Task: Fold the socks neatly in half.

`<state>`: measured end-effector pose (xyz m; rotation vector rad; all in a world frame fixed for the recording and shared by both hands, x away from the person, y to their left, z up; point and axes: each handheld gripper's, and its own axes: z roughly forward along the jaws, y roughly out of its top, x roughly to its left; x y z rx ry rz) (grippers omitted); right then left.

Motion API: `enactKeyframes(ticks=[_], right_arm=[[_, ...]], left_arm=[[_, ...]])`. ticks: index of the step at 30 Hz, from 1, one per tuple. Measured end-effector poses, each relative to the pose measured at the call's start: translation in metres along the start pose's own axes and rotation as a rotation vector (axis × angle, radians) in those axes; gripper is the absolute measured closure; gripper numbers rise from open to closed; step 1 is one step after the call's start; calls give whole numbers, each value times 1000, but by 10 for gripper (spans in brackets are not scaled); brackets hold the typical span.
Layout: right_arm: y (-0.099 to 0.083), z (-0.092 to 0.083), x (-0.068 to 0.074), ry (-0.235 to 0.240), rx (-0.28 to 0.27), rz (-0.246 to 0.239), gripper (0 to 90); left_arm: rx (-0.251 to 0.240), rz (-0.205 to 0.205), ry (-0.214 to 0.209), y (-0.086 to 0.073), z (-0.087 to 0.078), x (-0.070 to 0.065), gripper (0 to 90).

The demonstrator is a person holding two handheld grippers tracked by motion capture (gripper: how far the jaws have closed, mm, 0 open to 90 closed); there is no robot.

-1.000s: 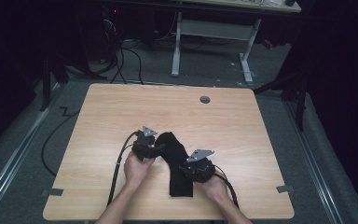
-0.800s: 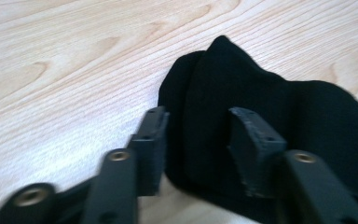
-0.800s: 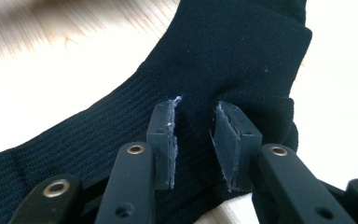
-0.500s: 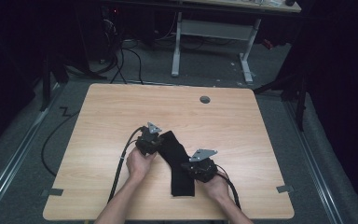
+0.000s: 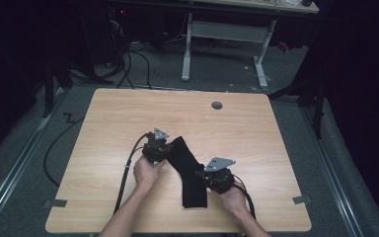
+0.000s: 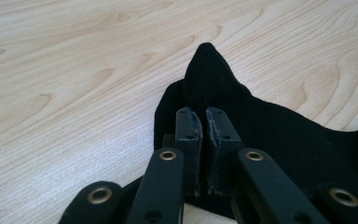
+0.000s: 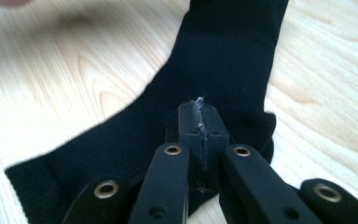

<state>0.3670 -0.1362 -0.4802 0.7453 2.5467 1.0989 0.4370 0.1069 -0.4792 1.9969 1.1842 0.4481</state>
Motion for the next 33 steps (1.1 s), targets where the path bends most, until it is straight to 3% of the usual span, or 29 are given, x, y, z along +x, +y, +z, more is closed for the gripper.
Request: enactKeyframes(ticks=[2, 4, 6, 9, 16, 21, 24, 26, 29, 33], right_arm=[[-2, 4, 1, 0, 27, 1, 763], [-7, 8, 0, 4, 37, 20, 709], [-11, 12, 0, 19, 39, 29, 736], [-13, 13, 0, 2, 35, 16, 881], [-10, 4, 0, -14, -15, 20, 894], [-5, -8, -4, -29, -41, 24, 889], [-7, 0, -10, -6, 25, 57, 777], [-11, 6, -11, -15, 58, 66, 708], [-10, 0, -12, -34, 3, 83, 681], [-5, -6, -18, -84, -43, 95, 727]], left_arm=[[4, 0, 1, 0, 1, 0, 843], [9, 6, 0, -1, 1, -1, 841], [15, 23, 1, -1, 2, -3, 841], [19, 18, -2, -1, 2, -3, 841], [22, 7, 23, -1, 0, 4, 835], [40, 21, 30, -2, 4, -1, 813], [63, 22, 36, -3, 6, -2, 753], [75, 32, 47, -4, 6, -2, 685], [64, 35, 62, -4, 1, -5, 557], [21, 50, 36, -4, -8, -15, 482]])
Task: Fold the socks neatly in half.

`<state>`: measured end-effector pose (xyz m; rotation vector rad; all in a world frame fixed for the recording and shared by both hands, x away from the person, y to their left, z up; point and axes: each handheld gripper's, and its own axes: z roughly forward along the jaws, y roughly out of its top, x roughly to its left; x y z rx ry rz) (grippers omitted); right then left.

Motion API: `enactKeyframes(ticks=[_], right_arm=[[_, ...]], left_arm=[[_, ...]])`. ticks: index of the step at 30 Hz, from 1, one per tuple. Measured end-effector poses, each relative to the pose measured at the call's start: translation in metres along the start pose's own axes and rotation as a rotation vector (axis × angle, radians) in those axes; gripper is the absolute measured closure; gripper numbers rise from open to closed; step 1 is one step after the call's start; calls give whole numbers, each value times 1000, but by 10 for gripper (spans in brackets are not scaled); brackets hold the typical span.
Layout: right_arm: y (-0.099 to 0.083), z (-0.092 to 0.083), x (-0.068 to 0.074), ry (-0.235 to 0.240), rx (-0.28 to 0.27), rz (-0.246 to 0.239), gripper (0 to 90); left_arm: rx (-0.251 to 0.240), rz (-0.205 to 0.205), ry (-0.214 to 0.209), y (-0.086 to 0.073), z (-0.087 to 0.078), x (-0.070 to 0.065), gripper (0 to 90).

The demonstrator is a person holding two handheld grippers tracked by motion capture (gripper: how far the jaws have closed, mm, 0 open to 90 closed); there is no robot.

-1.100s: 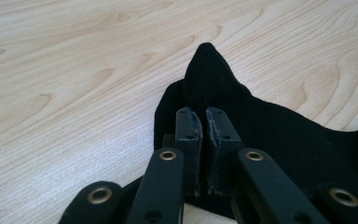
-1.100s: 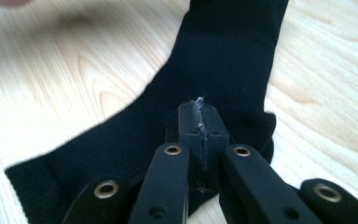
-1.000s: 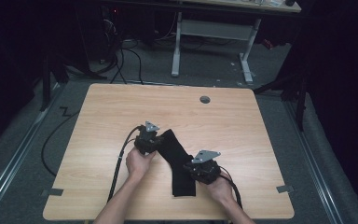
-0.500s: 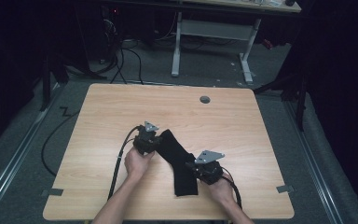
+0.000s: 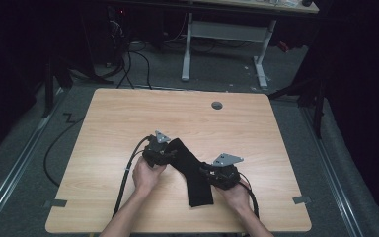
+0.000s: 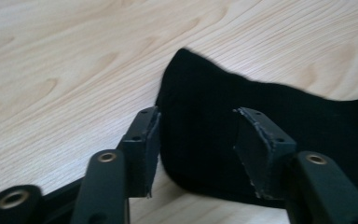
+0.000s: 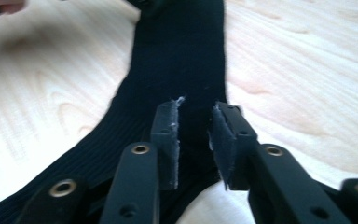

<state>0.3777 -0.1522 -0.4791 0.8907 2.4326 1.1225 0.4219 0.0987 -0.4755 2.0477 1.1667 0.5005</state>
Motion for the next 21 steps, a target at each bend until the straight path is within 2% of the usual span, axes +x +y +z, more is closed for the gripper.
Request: enactKeyframes(ticks=[5, 8, 11, 12, 14, 21], right_arm=[[-3, 14, -7, 0, 35, 30, 769], [-5, 21, -12, 2, 55, 57, 716], [-7, 25, -15, 0, 67, 80, 689], [-6, 25, -15, -5, 68, 72, 681], [-6, 26, -13, -13, 68, 59, 663], [-5, 30, -7, -20, 61, 31, 634]], left_arm=[[14, 38, -21, -3, 2, -13, 456], [41, 35, -12, -6, 8, -12, 445], [73, 10, 10, -10, 13, -7, 433], [81, 5, 13, -13, 15, -5, 435], [60, -9, 14, -15, 15, -1, 436], [84, -19, 37, -10, 17, 4, 455]])
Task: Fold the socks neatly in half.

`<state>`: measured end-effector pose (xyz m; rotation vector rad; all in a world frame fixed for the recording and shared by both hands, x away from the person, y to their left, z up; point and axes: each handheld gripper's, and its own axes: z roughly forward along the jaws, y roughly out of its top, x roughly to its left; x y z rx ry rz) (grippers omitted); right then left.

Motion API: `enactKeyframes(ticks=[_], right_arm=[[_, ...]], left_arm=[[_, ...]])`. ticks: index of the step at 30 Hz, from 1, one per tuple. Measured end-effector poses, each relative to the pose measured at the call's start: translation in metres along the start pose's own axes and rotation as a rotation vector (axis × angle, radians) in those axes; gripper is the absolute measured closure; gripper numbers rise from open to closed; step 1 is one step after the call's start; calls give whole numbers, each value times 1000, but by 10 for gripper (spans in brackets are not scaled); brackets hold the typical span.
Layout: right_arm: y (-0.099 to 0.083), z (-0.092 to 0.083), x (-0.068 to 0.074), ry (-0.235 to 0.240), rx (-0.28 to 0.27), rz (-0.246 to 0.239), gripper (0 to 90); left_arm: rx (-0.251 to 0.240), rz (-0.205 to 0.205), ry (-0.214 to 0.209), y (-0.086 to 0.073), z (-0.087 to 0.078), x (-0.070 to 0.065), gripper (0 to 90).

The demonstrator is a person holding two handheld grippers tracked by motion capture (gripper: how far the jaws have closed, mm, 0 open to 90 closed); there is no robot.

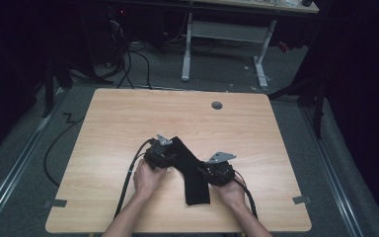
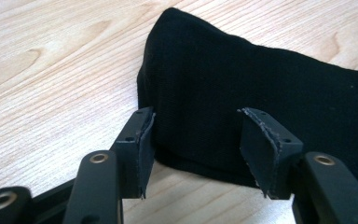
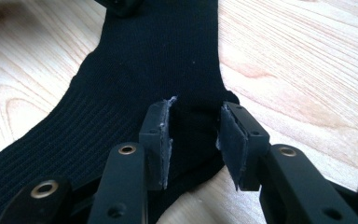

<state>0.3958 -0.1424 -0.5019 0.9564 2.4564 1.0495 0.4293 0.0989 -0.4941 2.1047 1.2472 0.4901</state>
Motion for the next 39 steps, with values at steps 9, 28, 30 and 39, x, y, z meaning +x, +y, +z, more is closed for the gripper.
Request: enactKeyframes(ticks=[9, 28, 30, 39], right_arm=[[1, 2, -1, 6, -4, 10, 644], [2, 3, 1, 6, -2, 9, 662], [2, 3, 1, 7, -5, 4, 663], [7, 7, 3, 12, 6, -3, 662]], left_arm=[[-87, -93, -25, 4, -12, 16, 391], [-26, -85, 2, 5, 5, 33, 564], [-21, -86, -6, 5, 5, 32, 592], [-31, -65, -55, 4, 5, 32, 844]])
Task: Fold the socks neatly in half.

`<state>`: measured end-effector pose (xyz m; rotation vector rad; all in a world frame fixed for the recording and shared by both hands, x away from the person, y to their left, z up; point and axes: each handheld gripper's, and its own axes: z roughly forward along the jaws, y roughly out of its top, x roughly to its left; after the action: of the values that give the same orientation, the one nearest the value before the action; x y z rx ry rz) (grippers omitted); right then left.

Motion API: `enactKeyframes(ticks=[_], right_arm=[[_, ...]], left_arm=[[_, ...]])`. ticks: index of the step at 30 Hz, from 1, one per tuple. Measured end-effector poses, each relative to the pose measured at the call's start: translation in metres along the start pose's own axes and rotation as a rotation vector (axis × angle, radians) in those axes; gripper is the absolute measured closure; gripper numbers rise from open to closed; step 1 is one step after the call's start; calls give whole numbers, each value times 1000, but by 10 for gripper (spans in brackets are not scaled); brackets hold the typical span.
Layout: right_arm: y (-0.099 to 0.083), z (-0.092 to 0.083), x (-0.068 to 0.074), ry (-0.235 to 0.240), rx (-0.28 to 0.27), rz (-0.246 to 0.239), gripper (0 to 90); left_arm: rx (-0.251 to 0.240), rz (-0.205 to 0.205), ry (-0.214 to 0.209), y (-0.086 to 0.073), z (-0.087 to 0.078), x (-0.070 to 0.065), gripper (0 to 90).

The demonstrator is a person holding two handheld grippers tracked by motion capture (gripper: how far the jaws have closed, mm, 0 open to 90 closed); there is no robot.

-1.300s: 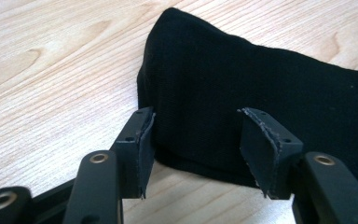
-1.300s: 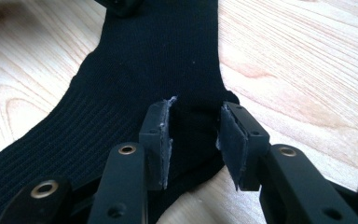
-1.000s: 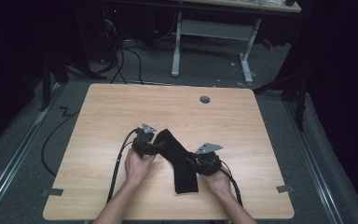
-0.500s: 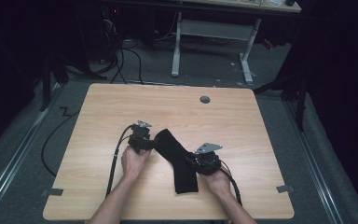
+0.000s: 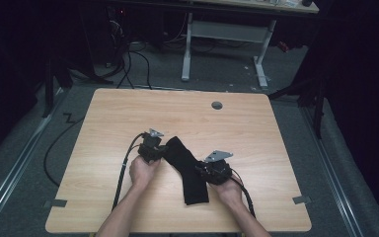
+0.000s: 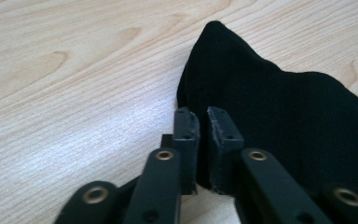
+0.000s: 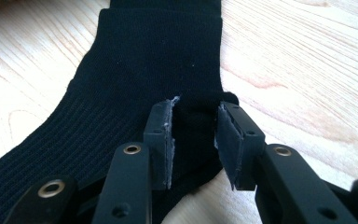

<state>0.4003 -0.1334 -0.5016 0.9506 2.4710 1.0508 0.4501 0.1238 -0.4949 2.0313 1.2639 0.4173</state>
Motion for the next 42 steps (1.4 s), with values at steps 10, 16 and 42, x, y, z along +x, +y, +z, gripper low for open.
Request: enactKeyframes(ticks=[10, 16, 42], right_arm=[[7, 7, 3, -13, 1, -5, 655], [7, 7, 5, -22, 2, 0, 651], [6, 7, 7, -28, -5, 12, 637]], left_arm=[[-48, 3, 28, 1, -11, 8, 860], [-80, 44, 19, 4, -22, 1, 860], [-78, 238, -61, -6, -37, -48, 853]])
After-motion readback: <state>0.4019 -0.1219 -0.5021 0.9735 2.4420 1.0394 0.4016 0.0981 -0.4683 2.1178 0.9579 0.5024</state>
